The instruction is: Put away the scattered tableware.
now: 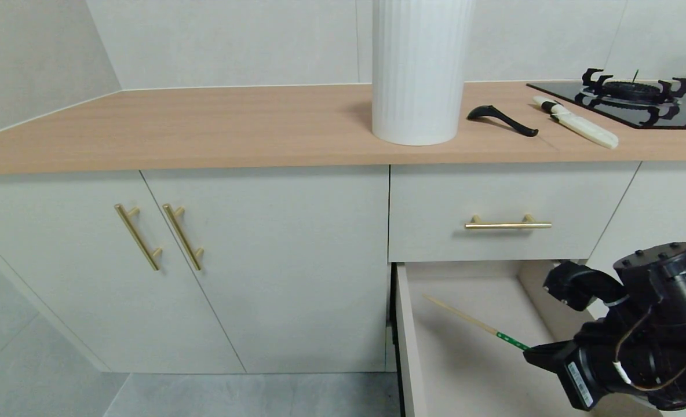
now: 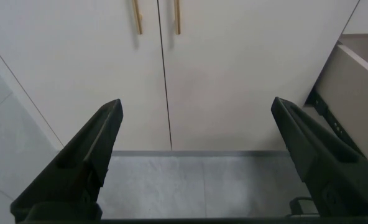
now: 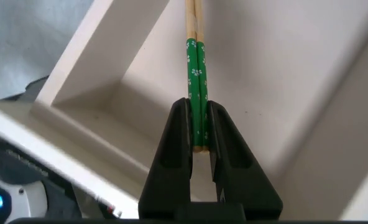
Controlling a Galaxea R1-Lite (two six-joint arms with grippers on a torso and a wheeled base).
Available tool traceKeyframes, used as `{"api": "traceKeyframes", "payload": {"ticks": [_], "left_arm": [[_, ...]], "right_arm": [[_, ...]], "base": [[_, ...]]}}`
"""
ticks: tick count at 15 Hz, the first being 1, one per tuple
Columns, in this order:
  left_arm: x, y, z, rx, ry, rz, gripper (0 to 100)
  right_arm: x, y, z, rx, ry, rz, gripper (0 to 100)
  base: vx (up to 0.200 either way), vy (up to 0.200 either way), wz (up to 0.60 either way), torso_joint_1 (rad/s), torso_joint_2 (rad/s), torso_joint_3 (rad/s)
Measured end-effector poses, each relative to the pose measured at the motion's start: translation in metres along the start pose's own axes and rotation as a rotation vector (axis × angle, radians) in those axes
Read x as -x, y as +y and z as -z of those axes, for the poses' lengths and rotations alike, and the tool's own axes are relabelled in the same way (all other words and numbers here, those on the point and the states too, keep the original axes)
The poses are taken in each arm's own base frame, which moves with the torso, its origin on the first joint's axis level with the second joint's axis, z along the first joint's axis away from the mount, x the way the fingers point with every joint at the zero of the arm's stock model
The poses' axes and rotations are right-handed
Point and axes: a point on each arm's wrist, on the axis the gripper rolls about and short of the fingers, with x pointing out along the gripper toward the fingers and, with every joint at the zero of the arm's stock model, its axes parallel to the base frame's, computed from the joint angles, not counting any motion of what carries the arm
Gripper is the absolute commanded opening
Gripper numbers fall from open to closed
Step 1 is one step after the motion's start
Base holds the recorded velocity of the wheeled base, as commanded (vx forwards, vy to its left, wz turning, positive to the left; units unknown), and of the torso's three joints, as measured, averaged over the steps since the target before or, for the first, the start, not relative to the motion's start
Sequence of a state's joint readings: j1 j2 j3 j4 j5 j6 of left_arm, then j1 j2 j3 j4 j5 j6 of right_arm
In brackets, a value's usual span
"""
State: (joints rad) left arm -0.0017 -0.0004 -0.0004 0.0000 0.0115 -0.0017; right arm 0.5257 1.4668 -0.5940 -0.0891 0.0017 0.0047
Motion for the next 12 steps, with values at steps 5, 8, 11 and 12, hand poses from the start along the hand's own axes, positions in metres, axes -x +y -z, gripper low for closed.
{"api": "traceKeyframes", "payload": {"ticks": [5,8,11,12], "left_arm": [[0.0,0.0,0.0,0.0,0.0,0.0,100],[0.0,0.0,0.0,0.0,0.0,0.0,100],[0.0,0.0,0.0,0.0,0.0,0.0,100],[0.0,0.0,0.0,0.0,0.0,0.0,100]], "right_arm": [[-0.061,0.002,-0.018,-0.29,0.006,0.031,0],[-0.102,0.012,-0.028,-0.44,-0.021,0.033,0],[-0.133,0.018,-0.024,-0.466,-0.028,0.068,0],[-0.14,0.018,-0.021,-0.464,-0.024,0.089,0]], "base": [[0.0,0.0,0.0,0.0,0.0,0.0],[0.0,0.0,0.0,0.0,0.0,0.0],[0.0,0.0,0.0,0.0,0.0,0.0],[0.0,0.0,0.0,0.0,0.0,0.0]]}}
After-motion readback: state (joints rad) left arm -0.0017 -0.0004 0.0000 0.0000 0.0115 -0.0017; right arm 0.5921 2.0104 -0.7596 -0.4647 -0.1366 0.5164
